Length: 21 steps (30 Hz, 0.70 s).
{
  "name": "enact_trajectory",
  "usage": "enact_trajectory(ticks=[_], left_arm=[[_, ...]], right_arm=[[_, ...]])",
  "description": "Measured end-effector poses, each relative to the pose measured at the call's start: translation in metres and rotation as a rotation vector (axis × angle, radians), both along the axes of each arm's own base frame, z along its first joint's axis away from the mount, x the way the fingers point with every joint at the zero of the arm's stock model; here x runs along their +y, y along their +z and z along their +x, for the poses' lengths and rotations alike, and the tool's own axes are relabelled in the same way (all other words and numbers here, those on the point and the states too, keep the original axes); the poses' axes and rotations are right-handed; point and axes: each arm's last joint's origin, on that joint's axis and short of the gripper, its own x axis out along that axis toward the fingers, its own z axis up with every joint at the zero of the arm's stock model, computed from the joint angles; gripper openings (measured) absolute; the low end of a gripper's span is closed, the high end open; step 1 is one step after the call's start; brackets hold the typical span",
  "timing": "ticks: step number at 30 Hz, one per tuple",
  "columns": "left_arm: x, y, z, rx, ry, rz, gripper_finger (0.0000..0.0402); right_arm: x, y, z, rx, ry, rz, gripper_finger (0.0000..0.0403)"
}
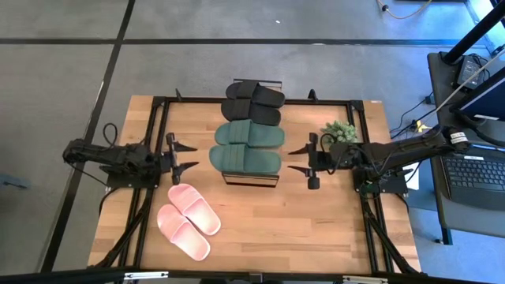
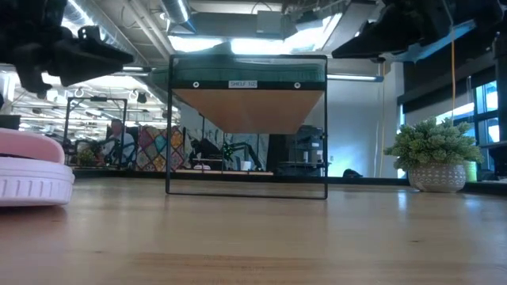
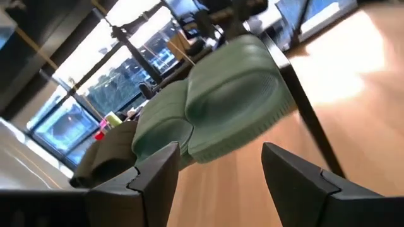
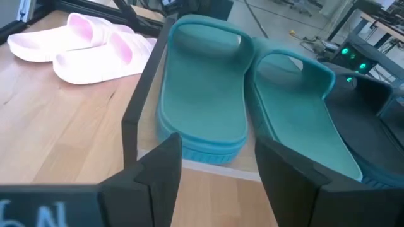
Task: Pick and place slides into the shelf
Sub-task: Put the top pink slipper under the shelf
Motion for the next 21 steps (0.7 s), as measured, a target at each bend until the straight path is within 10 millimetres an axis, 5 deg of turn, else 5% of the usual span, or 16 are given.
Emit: enact_trajectory(ticks=[13, 21], left_arm=[[-0.004, 0.023, -0.007, 0.117, -0.139, 0.216, 0.0217], [-0.004, 0.036, -0.007, -0.005, -0.123, 0.282, 0.0217]], right_arm=[[0.0, 0.003, 0.001, -0.017, 0.012, -0.034, 0.02], [0.0, 0.004, 0.001, -0.026, 0.017, -0.047, 0.02]])
